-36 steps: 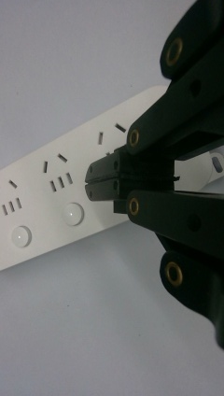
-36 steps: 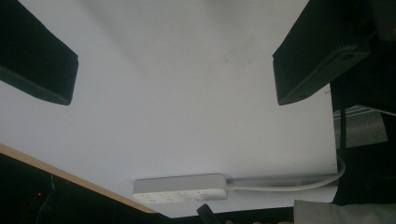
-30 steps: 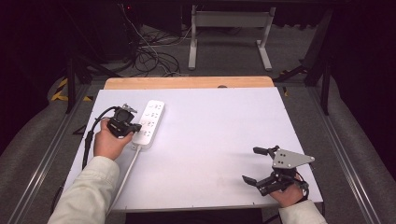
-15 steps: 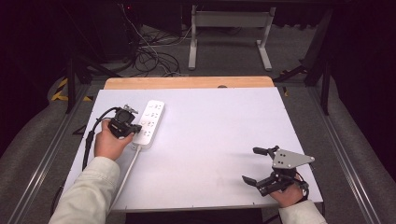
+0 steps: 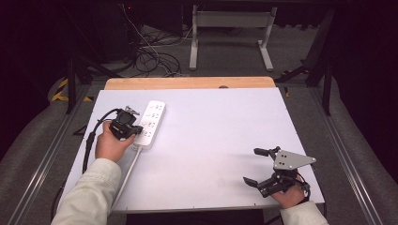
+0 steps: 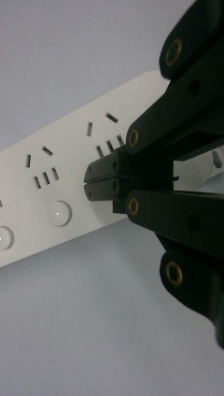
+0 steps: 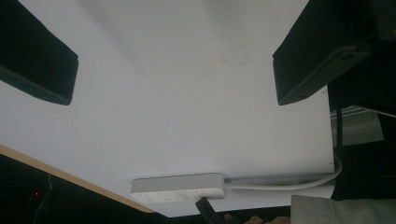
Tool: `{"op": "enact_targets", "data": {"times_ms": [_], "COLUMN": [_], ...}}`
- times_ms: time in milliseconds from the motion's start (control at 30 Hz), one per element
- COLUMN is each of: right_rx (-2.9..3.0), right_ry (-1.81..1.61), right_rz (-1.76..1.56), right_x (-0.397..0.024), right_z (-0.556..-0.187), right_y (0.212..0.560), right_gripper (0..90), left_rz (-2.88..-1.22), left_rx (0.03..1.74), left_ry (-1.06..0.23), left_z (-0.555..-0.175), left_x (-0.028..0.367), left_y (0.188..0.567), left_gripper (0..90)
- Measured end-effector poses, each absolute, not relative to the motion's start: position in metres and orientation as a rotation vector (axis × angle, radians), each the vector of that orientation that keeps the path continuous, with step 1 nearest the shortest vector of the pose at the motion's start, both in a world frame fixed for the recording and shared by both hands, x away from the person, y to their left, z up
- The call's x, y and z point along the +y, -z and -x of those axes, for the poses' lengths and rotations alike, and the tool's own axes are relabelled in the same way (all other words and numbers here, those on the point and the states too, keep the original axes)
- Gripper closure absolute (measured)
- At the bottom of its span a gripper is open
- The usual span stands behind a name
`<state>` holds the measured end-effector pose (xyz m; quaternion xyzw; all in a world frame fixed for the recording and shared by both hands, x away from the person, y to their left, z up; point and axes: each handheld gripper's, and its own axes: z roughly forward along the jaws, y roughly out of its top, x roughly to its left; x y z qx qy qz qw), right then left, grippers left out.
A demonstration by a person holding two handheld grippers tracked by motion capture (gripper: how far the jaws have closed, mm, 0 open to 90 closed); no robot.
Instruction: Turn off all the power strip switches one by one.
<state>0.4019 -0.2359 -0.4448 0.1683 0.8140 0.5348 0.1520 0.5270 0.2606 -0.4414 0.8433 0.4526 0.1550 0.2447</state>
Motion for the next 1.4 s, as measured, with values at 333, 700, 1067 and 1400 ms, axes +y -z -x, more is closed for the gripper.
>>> {"op": "enact_targets", "data": {"times_ms": [333,700,1067,1400], "right_rx": [2.343,2.346,2.347,2.348], "right_ry": [-1.533,-1.535,-1.536,-1.539], "right_rz": [-0.481,-0.477,-0.484,-0.483], "right_x": [-0.235,-0.235,-0.235,-0.236], "right_z": [-0.402,-0.402,-0.404,-0.404], "right_y": [0.445,0.445,0.446,0.446], "right_gripper": [0.4,0.4,0.4,0.4], "left_rz": [-2.288,-2.290,-2.210,-2.207], "left_rx": [1.223,1.238,1.225,1.199], "left_ry": [-0.447,-0.431,-0.521,-0.548], "left_z": [-0.524,-0.525,-0.522,-0.531], "left_x": [0.261,0.260,0.265,0.260], "left_y": [0.443,0.444,0.423,0.414], "left_gripper": [90.0,90.0,90.0,90.0]}}
